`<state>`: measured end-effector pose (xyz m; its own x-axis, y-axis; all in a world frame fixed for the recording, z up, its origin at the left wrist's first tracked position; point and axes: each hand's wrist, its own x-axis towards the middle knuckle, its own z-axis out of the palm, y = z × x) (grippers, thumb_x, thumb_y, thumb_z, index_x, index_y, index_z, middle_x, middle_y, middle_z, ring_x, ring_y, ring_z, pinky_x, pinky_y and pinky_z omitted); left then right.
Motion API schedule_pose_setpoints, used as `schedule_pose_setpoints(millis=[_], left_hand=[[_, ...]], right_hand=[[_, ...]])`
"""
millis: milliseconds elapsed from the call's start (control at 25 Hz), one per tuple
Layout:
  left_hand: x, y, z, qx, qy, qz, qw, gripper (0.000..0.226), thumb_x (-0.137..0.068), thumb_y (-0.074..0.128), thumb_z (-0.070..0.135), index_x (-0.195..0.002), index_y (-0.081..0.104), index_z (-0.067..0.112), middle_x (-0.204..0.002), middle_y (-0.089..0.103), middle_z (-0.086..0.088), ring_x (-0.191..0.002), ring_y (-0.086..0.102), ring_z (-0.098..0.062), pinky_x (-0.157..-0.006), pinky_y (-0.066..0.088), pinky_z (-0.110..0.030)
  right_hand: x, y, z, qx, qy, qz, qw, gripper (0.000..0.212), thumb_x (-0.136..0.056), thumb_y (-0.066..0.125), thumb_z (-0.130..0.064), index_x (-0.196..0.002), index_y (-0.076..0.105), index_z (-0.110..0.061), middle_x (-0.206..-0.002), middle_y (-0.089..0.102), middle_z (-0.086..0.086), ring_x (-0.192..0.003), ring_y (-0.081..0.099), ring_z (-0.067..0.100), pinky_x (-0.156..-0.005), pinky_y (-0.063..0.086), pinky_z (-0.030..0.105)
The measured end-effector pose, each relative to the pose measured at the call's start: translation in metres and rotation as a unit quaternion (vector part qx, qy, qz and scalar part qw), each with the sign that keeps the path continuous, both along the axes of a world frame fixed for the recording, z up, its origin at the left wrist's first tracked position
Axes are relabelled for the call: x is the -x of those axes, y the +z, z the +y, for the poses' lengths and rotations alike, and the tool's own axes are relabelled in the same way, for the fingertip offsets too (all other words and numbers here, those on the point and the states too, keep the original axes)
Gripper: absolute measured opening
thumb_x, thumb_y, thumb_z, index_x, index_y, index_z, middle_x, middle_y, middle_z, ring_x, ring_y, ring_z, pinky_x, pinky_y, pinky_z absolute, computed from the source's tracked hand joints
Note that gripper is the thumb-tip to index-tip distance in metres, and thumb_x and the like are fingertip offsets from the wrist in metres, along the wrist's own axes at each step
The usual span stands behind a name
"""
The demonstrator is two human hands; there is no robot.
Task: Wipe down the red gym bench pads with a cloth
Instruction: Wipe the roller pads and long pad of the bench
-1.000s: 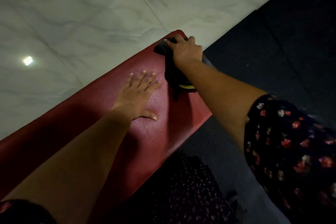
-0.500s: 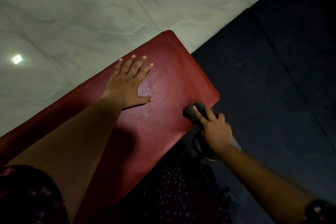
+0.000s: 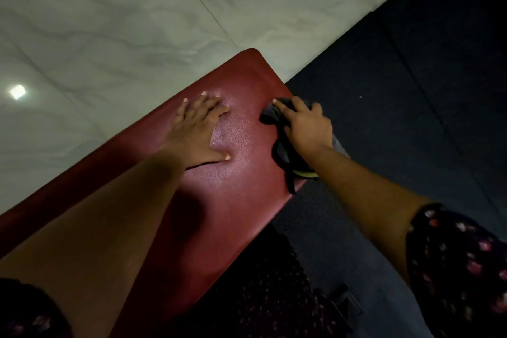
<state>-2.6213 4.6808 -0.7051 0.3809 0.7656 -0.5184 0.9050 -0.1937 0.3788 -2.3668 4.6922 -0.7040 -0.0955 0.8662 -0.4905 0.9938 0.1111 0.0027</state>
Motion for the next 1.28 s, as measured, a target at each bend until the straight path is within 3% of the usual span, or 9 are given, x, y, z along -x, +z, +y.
schedule_pose_setpoints(millis=[360, 480, 600, 760, 840, 1000, 1160, 1200, 1280], left_hand=[[-0.001, -0.006, 0.002, 0.009, 0.002, 0.011, 1.000, 0.111, -0.068, 0.074, 0.062, -0.154, 0.009, 0.034, -0.163, -0.003, 0.008, -0.148, -0.017, -0.011, -0.115, -0.019, -0.037], [-0.001, -0.007, 0.002, 0.012, 0.007, 0.013, 1.000, 0.111, -0.068, 0.074, 0.062, -0.154, 0.009, 0.036, -0.163, -0.004, 0.009, -0.147, -0.018, -0.011, -0.114, -0.021, -0.036], [-0.001, -0.005, 0.003, 0.018, 0.007, 0.016, 1.000, 0.112, -0.068, 0.074, 0.063, -0.154, 0.007, 0.037, -0.163, -0.006, 0.010, -0.147, -0.019, -0.011, -0.113, -0.023, -0.034], [-0.001, -0.003, 0.001, 0.018, 0.011, 0.009, 1.000, 0.110, -0.069, 0.072, 0.064, -0.153, 0.006, 0.039, -0.163, -0.006, 0.010, -0.147, -0.020, -0.010, -0.113, -0.022, -0.034], [-0.002, -0.003, 0.002, 0.017, 0.009, 0.015, 1.000, 0.110, -0.070, 0.071, 0.065, -0.153, 0.004, 0.041, -0.163, -0.007, 0.010, -0.147, -0.020, -0.011, -0.114, -0.021, -0.036], [-0.003, -0.004, 0.001, 0.016, 0.007, 0.018, 1.000, 0.108, -0.072, 0.069, 0.065, -0.153, 0.001, 0.041, -0.163, -0.009, 0.009, -0.147, -0.022, -0.013, -0.114, -0.020, -0.039], [0.000, -0.006, -0.001, -0.009, -0.015, 0.025, 1.000, 0.104, -0.076, 0.061, 0.070, -0.154, -0.001, 0.038, -0.163, -0.008, 0.006, -0.148, -0.019, -0.015, -0.117, -0.017, -0.042], [0.002, -0.007, -0.003, -0.018, -0.021, 0.026, 0.999, 0.102, -0.077, 0.057, 0.072, -0.154, 0.001, 0.037, -0.164, -0.007, 0.005, -0.149, -0.017, -0.017, -0.117, -0.016, -0.043], [0.004, -0.007, -0.008, -0.052, -0.045, 0.023, 0.997, 0.092, -0.080, 0.044, 0.075, -0.155, 0.011, 0.033, -0.164, 0.003, 0.002, -0.150, -0.007, -0.022, -0.118, -0.011, -0.047]], right_hand=[[0.059, -0.016, 0.106, -0.046, 0.064, 0.021, 0.997, 0.055, -0.097, 0.047, -0.024, -0.146, 0.032, -0.041, -0.142, 0.041, -0.002, -0.116, 0.044, 0.033, -0.082, 0.045, 0.047], [0.059, -0.023, 0.116, -0.007, -0.013, 0.034, 0.999, 0.056, -0.096, 0.041, -0.022, -0.148, 0.030, -0.040, -0.141, 0.041, 0.000, -0.115, 0.043, 0.034, -0.083, 0.043, 0.047], [0.032, -0.016, 0.084, 0.035, -0.095, 0.050, 0.994, 0.059, -0.095, 0.045, -0.024, -0.149, 0.027, -0.041, -0.145, 0.036, 0.001, -0.114, 0.042, 0.036, -0.083, 0.046, 0.047], [0.006, 0.002, -0.006, 0.044, -0.072, 0.007, 0.996, 0.065, -0.094, 0.050, -0.033, -0.149, 0.018, -0.048, -0.154, 0.021, -0.005, -0.118, 0.037, 0.036, -0.083, 0.047, 0.049], [-0.001, 0.007, -0.048, 0.057, -0.155, 0.004, 0.986, 0.065, -0.094, 0.050, -0.035, -0.148, 0.016, -0.049, -0.156, 0.018, -0.005, -0.119, 0.037, 0.037, -0.087, 0.048, 0.051], [-0.014, 0.006, -0.095, 0.057, -0.359, 0.059, 0.930, 0.067, -0.094, 0.046, -0.026, -0.151, 0.016, -0.045, -0.160, 0.013, 0.001, -0.118, 0.042, 0.044, -0.091, 0.045, 0.047], [0.000, 0.007, -0.114, 0.055, -0.474, 0.101, 0.873, 0.067, -0.094, 0.047, -0.026, -0.152, 0.017, -0.040, -0.159, 0.013, 0.007, -0.122, 0.045, 0.046, -0.101, 0.042, 0.049], [0.006, 0.010, -0.122, 0.057, -0.476, 0.109, 0.871, 0.068, -0.093, 0.048, -0.026, -0.152, 0.018, -0.039, -0.158, 0.015, 0.007, -0.122, 0.046, 0.045, -0.100, 0.043, 0.048], [0.006, 0.020, -0.140, 0.076, -0.409, 0.114, 0.902, 0.067, -0.091, 0.053, -0.025, -0.150, 0.026, -0.037, -0.151, 0.027, 0.007, -0.118, 0.050, 0.041, -0.095, 0.044, 0.044]])
